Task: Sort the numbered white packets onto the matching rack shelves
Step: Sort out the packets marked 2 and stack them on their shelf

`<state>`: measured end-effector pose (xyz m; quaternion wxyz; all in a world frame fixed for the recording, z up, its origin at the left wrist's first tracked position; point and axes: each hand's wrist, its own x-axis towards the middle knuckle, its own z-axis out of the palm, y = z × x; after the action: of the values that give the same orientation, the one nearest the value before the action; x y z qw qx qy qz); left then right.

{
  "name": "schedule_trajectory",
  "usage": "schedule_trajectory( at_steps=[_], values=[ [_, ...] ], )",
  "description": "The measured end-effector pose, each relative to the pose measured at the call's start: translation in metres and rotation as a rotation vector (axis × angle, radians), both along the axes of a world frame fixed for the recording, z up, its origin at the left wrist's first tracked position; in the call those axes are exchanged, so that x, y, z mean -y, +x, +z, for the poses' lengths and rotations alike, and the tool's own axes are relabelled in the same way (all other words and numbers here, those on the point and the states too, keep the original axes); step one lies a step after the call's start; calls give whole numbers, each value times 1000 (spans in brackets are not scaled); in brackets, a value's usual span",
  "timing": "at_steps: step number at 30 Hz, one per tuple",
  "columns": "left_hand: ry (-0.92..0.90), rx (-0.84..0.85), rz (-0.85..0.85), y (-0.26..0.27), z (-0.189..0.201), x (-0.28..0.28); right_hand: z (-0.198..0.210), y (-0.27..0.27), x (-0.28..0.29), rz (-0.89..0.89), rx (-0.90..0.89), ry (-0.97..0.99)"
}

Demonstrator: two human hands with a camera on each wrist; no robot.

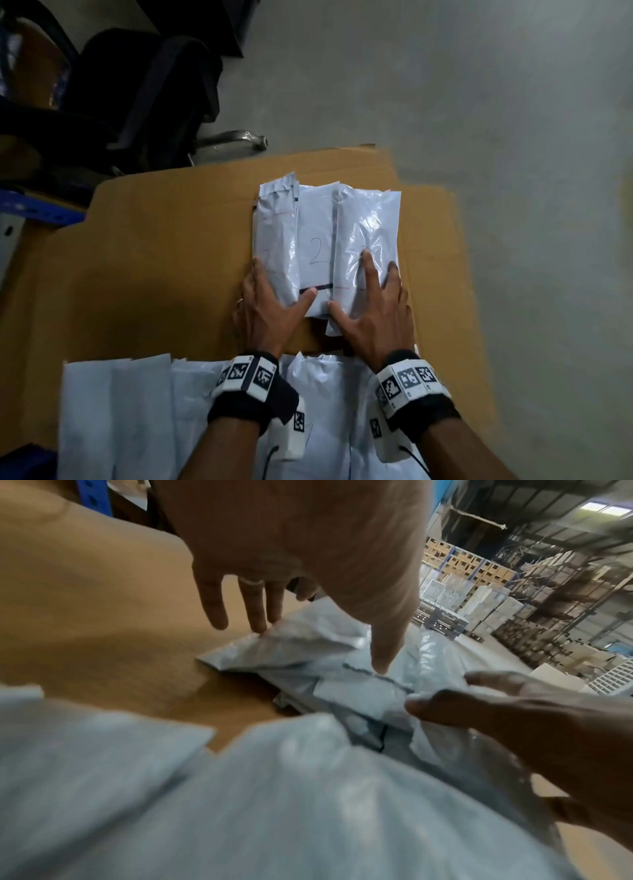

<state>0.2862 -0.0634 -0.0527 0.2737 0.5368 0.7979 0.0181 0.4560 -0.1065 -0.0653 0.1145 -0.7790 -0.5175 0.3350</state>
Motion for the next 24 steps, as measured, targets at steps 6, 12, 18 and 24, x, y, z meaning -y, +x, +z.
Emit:
schedule_trajectory(
  at_steps=[6, 12, 18, 24],
  values=[
    [147, 86, 36, -11, -14, 7, -13, 7, 10, -74, -13, 179],
    [126, 192, 171, -13, -15, -8, -16, 18, 1, 18, 24, 116],
    [87, 159, 146, -10, -24, -8, -20, 22, 0, 57, 72, 89],
    [431, 217, 132, -8, 5, 5, 7, 27, 13, -20, 52, 167]
  ],
)
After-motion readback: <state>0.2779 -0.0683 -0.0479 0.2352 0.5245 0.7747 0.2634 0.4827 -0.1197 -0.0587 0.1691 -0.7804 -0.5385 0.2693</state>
